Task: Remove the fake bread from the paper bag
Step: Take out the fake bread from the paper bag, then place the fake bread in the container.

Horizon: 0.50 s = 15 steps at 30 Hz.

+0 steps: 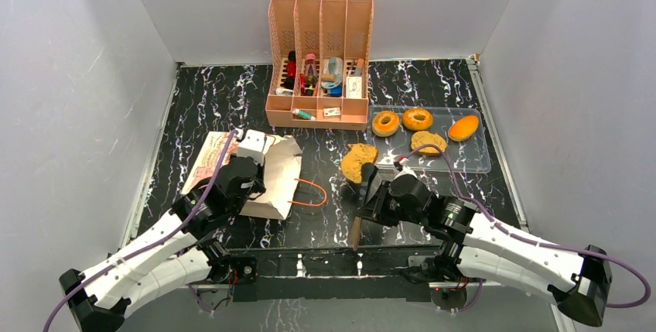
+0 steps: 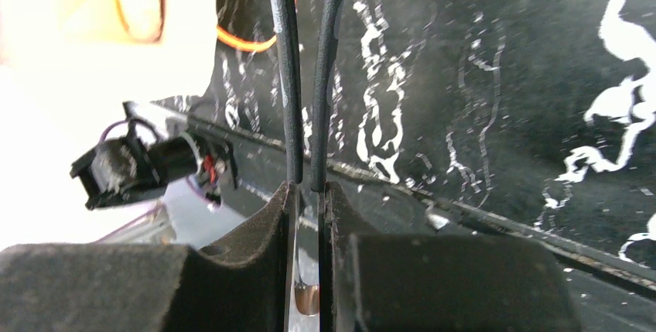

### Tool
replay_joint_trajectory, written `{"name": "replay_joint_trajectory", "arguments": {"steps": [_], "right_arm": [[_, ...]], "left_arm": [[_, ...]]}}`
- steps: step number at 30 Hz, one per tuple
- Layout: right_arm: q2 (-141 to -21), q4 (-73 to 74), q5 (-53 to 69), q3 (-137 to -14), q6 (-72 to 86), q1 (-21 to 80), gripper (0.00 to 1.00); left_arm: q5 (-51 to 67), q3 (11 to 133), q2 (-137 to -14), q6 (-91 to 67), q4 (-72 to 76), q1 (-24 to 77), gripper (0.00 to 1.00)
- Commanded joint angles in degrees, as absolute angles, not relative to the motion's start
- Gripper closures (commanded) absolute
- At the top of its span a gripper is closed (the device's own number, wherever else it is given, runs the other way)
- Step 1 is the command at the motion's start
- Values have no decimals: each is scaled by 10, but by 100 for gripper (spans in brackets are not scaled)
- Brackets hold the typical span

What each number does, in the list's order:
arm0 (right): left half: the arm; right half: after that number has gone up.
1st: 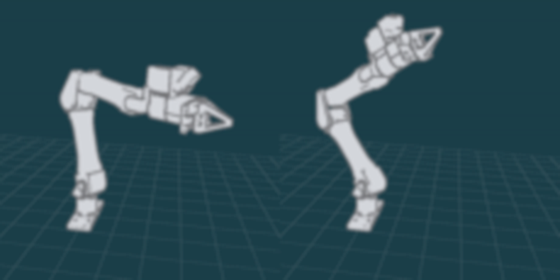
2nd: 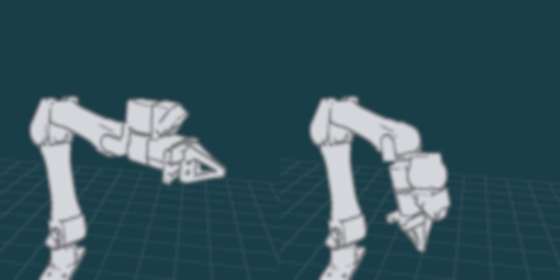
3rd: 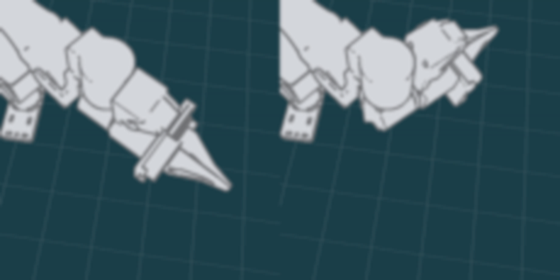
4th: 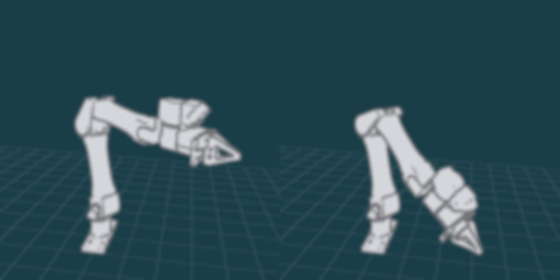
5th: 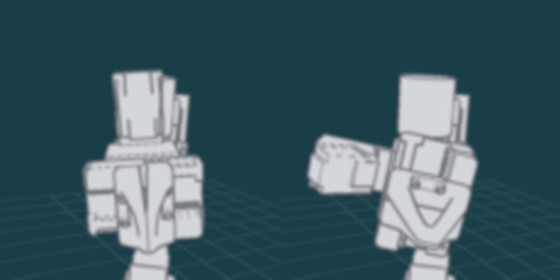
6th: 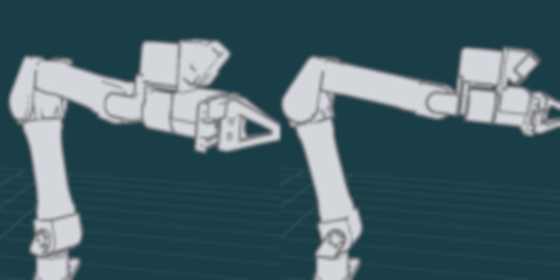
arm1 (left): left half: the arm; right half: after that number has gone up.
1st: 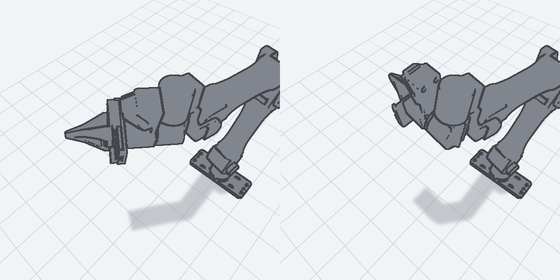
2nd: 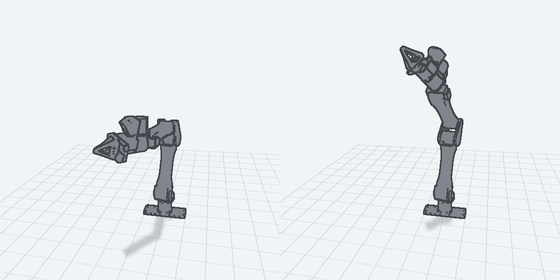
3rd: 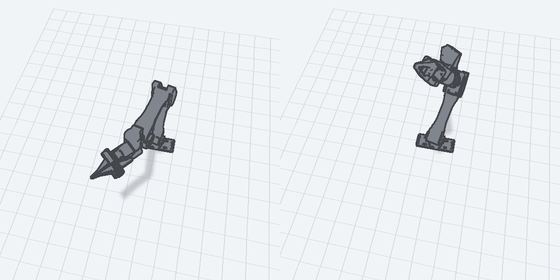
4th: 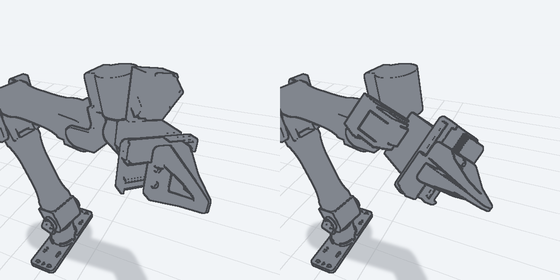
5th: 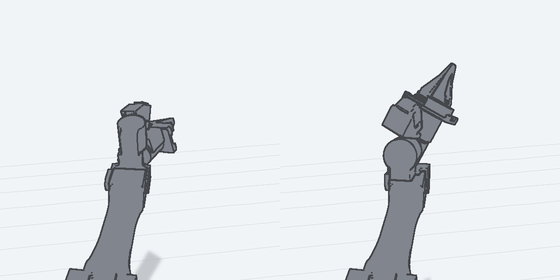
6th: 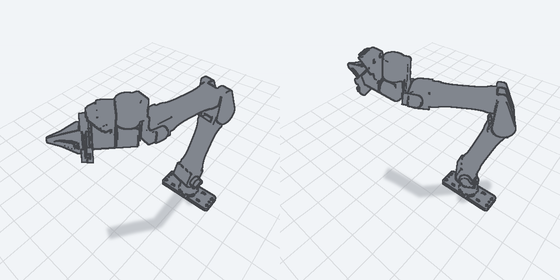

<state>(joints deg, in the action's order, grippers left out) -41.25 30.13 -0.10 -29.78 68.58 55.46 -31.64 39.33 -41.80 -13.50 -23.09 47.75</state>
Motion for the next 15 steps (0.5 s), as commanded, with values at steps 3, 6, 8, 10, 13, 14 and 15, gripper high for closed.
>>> {"name": "replay_joint_trajectory", "arguments": {"steps": [3,6,8,10,13,14,15], "right_arm": [[-429,303,-122,-327,694,513,100],[-448,271,-94,-323,668,452,100],[-469,243,-59,-319,648,402,100],[-487,222,-35,-322,630,356,100],[-507,212,-21,-334,606,299,100],[-511,210,-14,-335,598,277,100],[-515,210,-6,-335,590,256,100]], "left_arm": [[-305,420,-395,-129,-241,478,100],[-288,422,-389,-123,-236,478,100],[-278,424,-388,-119,-232,478,100],[-268,426,-390,-116,-228,478,100],[-258,427,-389,-117,-222,478,100],[-255,427,-388,-117,-220,478,100],[-252,429,-387,-116,-219,478,100]]}}
